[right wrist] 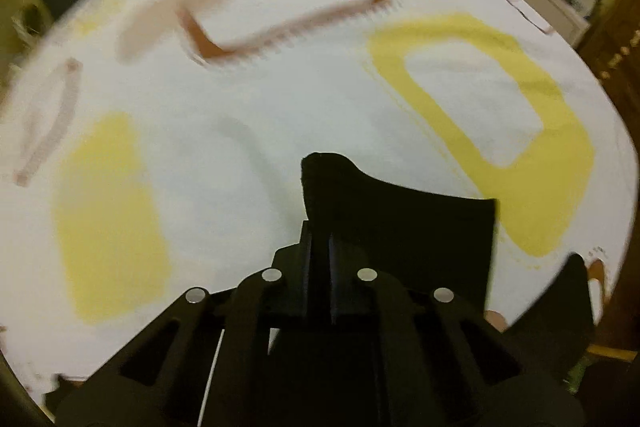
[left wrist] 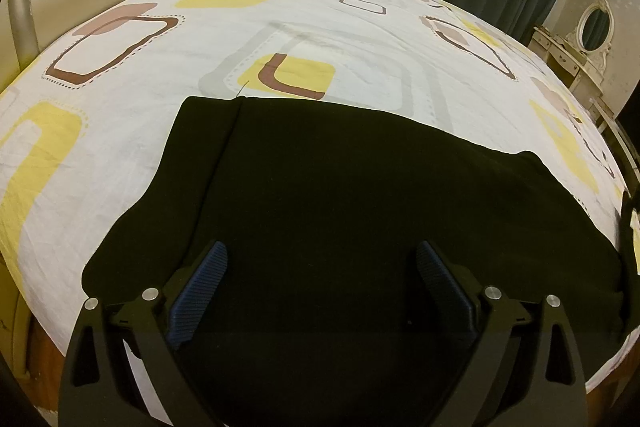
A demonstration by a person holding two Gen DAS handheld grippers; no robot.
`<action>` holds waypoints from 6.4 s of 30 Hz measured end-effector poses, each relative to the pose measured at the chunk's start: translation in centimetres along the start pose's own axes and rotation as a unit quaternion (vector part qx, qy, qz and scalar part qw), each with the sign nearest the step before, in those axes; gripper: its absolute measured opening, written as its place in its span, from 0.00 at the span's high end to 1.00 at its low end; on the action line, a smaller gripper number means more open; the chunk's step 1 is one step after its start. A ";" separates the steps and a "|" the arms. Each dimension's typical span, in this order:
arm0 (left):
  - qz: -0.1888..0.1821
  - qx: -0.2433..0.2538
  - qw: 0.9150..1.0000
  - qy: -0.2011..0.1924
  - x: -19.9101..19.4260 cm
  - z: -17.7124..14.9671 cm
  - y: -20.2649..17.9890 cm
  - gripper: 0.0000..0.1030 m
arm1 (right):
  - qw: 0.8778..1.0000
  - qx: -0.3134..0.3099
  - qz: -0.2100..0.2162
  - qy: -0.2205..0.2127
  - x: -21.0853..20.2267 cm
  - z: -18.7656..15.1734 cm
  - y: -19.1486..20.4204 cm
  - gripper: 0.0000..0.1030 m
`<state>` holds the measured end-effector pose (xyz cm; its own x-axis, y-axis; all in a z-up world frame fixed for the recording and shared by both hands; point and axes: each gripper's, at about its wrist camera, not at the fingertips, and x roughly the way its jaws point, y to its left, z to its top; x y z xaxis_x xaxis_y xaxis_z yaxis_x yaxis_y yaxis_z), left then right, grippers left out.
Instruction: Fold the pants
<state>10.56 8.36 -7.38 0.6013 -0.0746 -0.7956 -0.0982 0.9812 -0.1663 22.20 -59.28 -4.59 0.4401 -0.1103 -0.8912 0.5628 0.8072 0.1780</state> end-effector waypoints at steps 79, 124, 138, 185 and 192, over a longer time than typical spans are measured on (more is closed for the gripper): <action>0.011 0.003 1.000 0.001 -0.7 -1.3 -0.8 0.07 | 0.930 0.195 0.311 0.017 -3.2 -18.0 -33.0 0.90; -0.022 0.032 0.999 0.005 -8.1 -2.8 -2.6 0.07 | 0.944 -0.207 0.251 -0.058 -15.9 -28.0 10.6 0.91; -0.031 0.030 0.999 0.013 -7.7 -3.0 -2.9 0.07 | 0.939 -0.277 0.205 -0.004 -10.9 -34.3 16.4 0.90; -0.057 0.042 0.997 0.025 -7.6 -3.8 -4.4 0.07 | 0.909 -0.245 0.336 0.024 -13.4 -35.2 14.6 0.44; -0.063 0.038 0.997 0.030 -7.4 -3.8 -4.5 0.07 | 0.927 -0.093 0.361 -0.033 -14.4 -23.4 2.3 0.42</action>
<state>3.50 3.83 -2.94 0.5561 -0.2070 -0.8049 0.0374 0.9737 -0.2246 0.77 -42.27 -1.08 0.7001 0.4683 -0.5390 -0.0239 0.7699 0.6377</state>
